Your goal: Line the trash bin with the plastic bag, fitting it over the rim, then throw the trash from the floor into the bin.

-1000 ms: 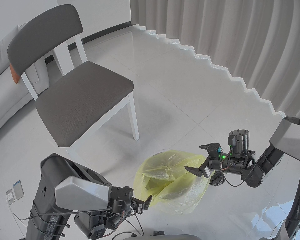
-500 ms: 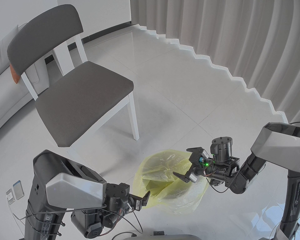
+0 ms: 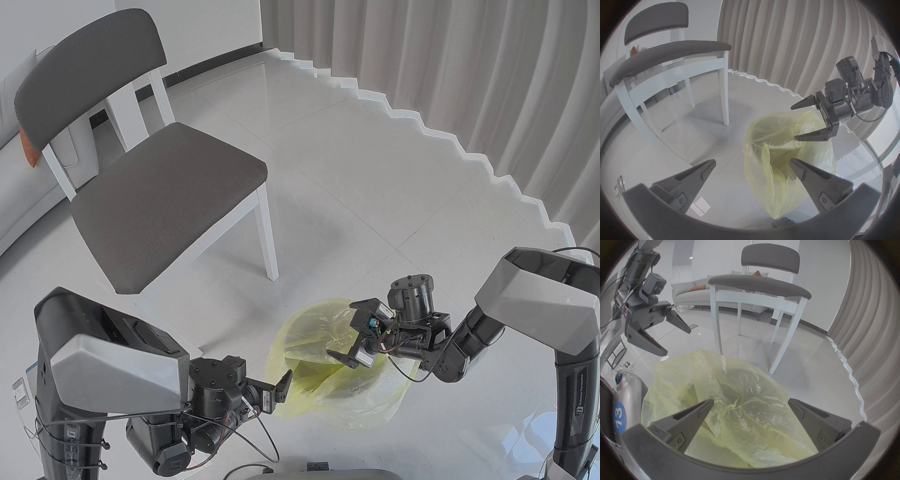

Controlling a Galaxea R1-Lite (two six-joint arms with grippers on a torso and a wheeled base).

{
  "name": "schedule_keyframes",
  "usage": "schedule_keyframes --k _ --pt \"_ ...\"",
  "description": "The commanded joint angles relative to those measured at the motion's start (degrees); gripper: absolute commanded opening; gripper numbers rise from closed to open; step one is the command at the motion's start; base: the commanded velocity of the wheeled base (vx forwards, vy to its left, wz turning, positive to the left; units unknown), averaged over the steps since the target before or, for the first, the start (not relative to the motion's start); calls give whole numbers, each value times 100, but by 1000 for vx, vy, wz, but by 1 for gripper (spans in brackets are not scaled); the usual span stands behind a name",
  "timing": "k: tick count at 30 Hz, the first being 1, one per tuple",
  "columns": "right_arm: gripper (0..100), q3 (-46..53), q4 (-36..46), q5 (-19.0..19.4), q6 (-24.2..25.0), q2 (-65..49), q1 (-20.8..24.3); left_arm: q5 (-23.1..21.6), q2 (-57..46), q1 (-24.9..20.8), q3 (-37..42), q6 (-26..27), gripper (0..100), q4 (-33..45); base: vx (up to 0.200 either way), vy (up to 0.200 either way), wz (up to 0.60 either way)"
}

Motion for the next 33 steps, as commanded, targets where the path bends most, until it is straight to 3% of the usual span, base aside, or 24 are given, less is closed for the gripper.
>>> schedule_keyframes --k 1,13,14,17,22,33 --pt "100 -318 185 -91 6 200 26 3 -95 4 -33 -20 100 -102 0 0 0" --pt "100 -801 721 -162 -3 446 185 12 -104 21 -68 -90 100 -102 0 0 0" --pt "0 -836 765 -171 -3 464 176 12 -95 21 -76 -90 100 -102 0 0 0" --pt "0 -889 774 -179 -3 516 167 30 -104 57 -76 -90 100 -102 0 0 0" --pt "0 -1012 782 -531 -12 534 167 30 -86 92 -85 -99 100 -102 0 0 0" --pt "0 -1443 888 -672 -21 270 202 100 -148 136 -59 -213 100 -102 0 0 0"
